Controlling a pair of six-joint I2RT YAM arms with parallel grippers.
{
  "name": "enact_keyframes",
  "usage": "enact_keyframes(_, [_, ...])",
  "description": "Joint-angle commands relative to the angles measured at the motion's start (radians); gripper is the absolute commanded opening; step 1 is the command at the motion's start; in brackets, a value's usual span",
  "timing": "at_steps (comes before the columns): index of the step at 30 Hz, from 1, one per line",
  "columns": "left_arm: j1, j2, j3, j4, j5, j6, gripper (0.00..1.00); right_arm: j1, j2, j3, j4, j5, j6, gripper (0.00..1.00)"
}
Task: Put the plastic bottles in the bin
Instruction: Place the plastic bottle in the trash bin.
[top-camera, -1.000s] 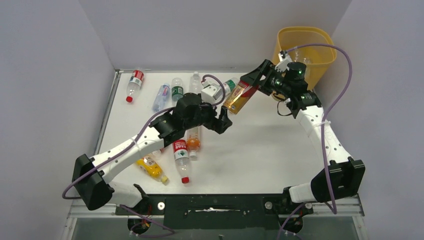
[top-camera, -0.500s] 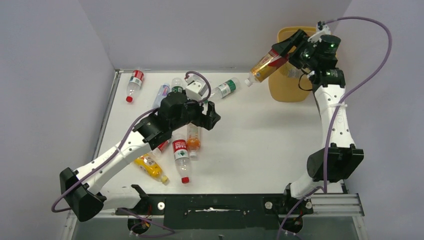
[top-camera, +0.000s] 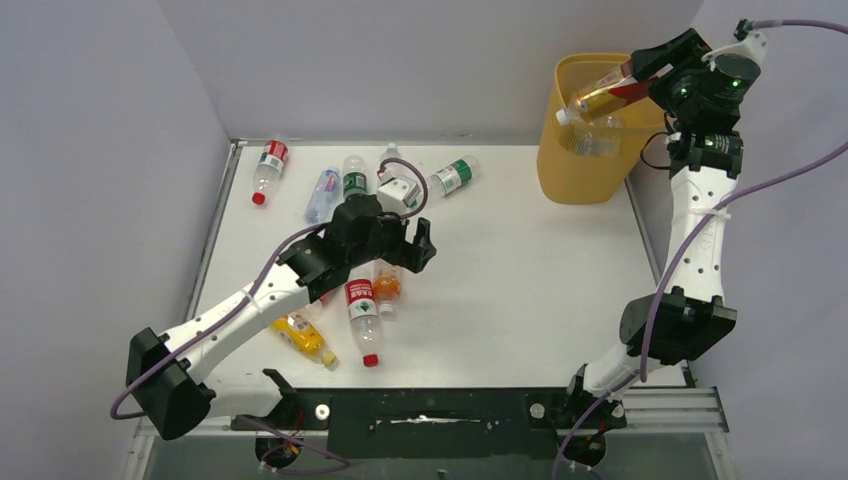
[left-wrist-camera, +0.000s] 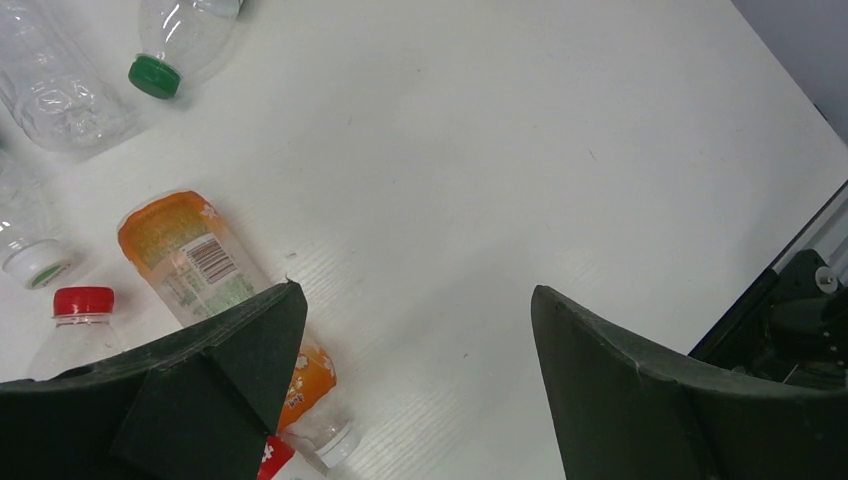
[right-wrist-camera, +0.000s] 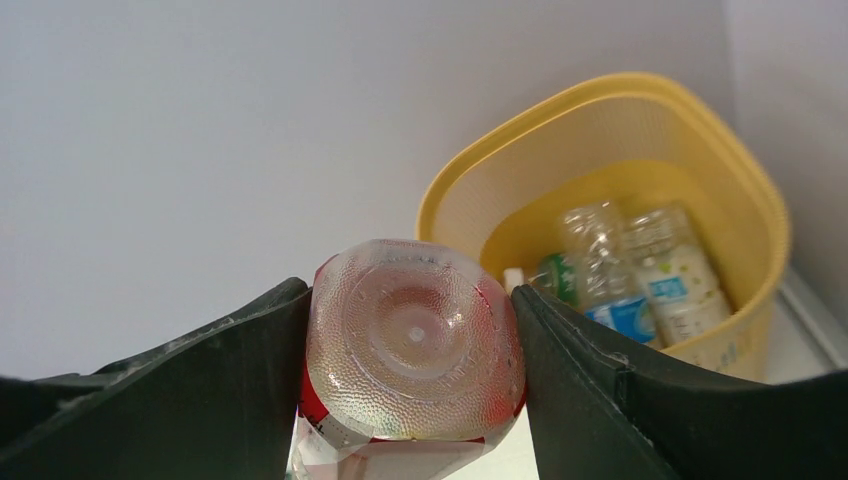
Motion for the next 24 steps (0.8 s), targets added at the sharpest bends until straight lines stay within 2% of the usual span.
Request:
enact_keyframes(1, [0.016,0.048,0.022,0.071,0.004,0.052,0.84,-0.006,-0.049,0.031,0.109,0.187,-0.035,0.5])
enact_keyframes(7, [0.083,0.219,0.135,0.077,0.046,0.081,0.84,-0.008,-0.039,0.025,0.191,0.368,-0.086,0.53])
enact_keyframes(10, [0.108,0.295,0.198,0.069,0.062,0.087,0.84,-0.007,-0.005,0.026,0.232,0.425,-0.101,0.54])
enact_keyframes(13, [0.124,0.355,0.258,0.075,0.056,0.108,0.84,-0.007,0.038,0.025,0.283,0.443,-0.119,0.59])
enact_keyframes(19, [0.163,0.468,0.407,0.065,0.049,0.132,0.84,-0.007,0.192,0.167,0.259,0.393,-0.132,0.86])
enact_keyframes(24, [0.183,0.542,0.512,0.051,0.058,0.155,0.84,-0.007,0.296,0.274,0.194,0.33,-0.139,0.95])
